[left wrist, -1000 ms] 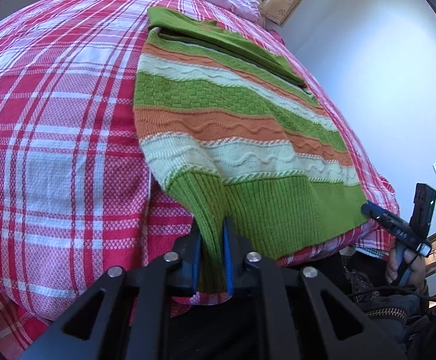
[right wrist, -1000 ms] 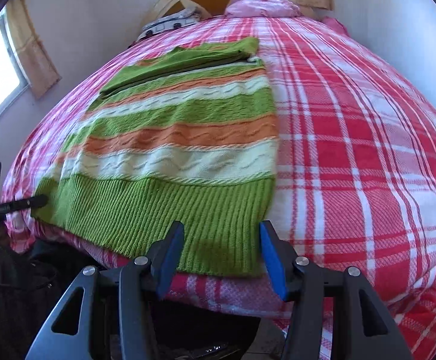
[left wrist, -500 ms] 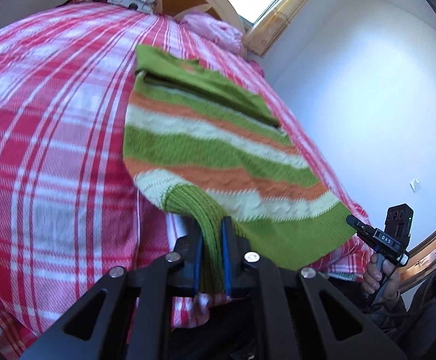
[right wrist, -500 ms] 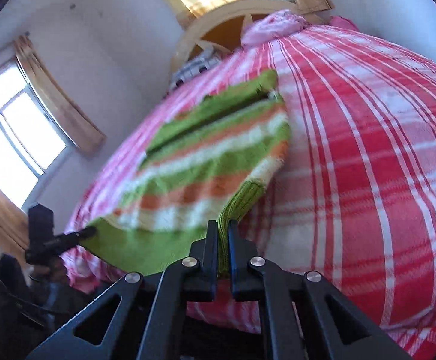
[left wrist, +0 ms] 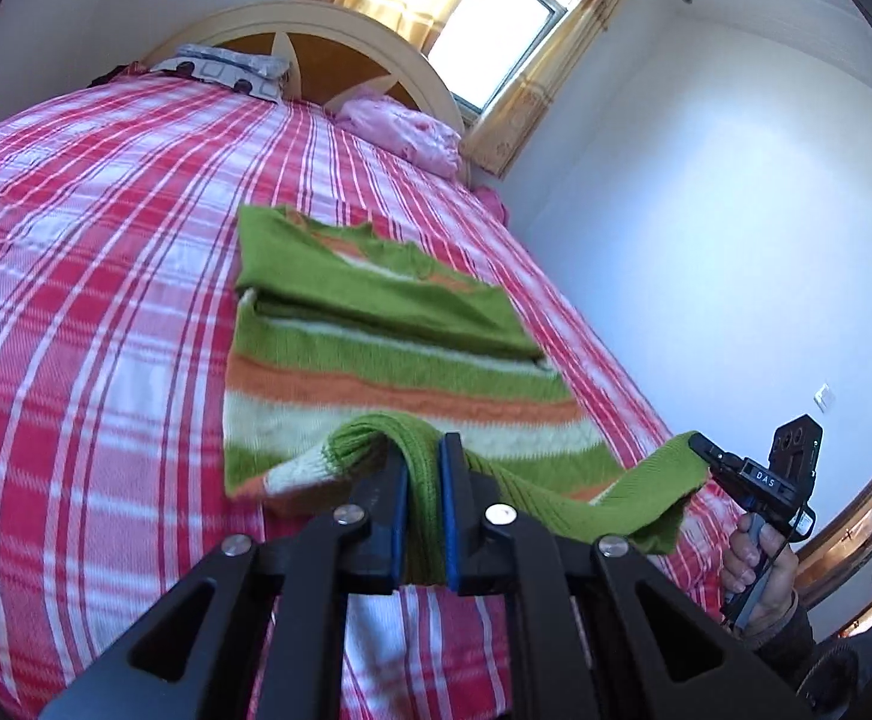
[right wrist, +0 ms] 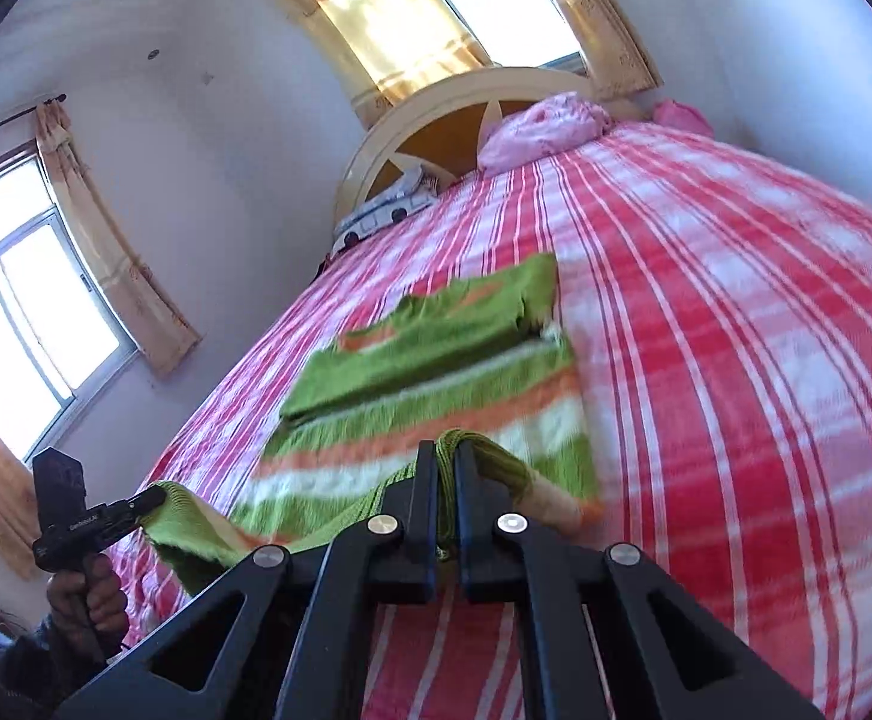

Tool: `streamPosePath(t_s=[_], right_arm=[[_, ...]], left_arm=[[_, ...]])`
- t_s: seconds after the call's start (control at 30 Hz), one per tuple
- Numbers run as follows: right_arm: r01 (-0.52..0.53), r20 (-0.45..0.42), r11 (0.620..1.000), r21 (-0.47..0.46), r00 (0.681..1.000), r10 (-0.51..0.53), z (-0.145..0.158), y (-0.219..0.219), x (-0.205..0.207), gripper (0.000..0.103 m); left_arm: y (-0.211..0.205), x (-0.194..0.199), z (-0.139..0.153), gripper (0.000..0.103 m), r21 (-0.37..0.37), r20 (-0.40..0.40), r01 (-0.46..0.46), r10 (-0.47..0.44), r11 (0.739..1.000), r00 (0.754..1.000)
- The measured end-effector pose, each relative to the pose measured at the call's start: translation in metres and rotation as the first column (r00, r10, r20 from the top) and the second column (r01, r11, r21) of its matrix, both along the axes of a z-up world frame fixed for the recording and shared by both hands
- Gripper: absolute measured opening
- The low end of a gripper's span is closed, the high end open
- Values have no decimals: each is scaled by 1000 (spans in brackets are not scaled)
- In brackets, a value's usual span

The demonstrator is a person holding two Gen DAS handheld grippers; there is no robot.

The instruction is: Fold small clothes

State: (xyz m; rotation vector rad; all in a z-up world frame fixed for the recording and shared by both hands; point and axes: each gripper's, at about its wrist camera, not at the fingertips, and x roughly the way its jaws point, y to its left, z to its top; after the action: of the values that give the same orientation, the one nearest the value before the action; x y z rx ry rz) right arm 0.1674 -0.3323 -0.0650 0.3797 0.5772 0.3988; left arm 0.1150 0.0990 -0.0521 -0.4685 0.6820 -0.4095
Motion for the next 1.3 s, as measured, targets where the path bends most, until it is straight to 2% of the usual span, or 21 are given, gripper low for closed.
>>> streamPosePath(t_s=[0.27, 0.53, 0.73, 1.1, 1.3], right_arm=[[30, 50, 999, 14, 998, -30, 26, -1, 47, 4], [22, 75, 1000, -3, 997, -22, 47, 9, 101, 4], [13, 80, 1000, -16, 997, -11, 60, 15, 143, 4], [34, 52, 998, -53, 998, -32, 61, 23, 223, 4], [37, 20, 997, -72, 999, -36, 55, 29, 270, 4]], left_arm=[[20, 44, 7, 10, -76, -3, -43, 43, 996, 999], [29, 78, 21, 10, -95, 22, -69, 72, 993, 997], [32, 110, 30, 10, -81, 38, -80, 84, 993, 996], [37, 181, 32, 10, -71, 42, -74, 77, 995, 996], [39, 221, 19, 9, -42, 11, -86, 86, 995, 996]])
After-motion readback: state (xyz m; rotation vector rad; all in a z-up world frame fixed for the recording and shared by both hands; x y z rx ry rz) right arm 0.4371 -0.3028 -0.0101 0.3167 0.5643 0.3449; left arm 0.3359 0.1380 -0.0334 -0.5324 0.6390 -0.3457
